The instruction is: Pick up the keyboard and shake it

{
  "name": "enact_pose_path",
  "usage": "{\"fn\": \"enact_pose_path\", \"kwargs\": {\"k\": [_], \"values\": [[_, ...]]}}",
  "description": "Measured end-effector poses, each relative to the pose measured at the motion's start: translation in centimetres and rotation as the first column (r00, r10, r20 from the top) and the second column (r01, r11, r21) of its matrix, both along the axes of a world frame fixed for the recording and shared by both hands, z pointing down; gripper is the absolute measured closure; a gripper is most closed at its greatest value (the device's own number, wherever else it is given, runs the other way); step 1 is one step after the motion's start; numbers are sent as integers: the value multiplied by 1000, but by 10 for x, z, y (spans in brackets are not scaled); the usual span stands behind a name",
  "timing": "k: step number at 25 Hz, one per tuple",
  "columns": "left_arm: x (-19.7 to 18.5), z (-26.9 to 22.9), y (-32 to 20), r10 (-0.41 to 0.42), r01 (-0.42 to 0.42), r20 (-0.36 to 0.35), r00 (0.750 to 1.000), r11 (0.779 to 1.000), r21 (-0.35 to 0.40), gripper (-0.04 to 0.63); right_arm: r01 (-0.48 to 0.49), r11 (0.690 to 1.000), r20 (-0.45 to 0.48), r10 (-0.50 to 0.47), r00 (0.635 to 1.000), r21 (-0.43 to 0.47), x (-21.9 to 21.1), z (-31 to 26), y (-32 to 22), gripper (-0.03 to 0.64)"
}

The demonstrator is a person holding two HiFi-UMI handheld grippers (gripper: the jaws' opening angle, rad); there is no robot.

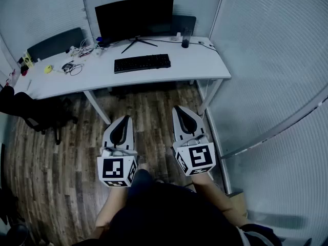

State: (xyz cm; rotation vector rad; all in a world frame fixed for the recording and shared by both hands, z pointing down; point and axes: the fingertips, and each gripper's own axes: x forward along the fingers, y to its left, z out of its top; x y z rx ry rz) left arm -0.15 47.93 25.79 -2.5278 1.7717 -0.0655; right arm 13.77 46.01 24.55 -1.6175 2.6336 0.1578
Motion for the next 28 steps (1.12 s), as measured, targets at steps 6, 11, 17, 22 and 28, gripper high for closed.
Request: {"fn": "enact_pose_path", "kwargs": {"k": [6,11,17,22,28], "values": [[-1,10,-30,-2,2,-5,1000,1000,1,571,-8,1000,25,8,1000,-10,3,12,-33,591],[-19,29,-77,0,-1,-13,1000,1000,-25,571,-25,1000,17,26,1000,-19,-5,27,-77,588],[-43,41,-165,33,-35,-30,999,999,-41,571,-35,997,8,36,999,-64,-23,42,-165,580],[-76,50,-244,72,-76,-65,995,995,-62,543,-46,991,8,47,999,-127,-47,58,-241,479],[-112,71,-322,101,-111,-92,991,988,-111,393,-93,976,2,95,995,-196,-65,87,-308,449]]}}
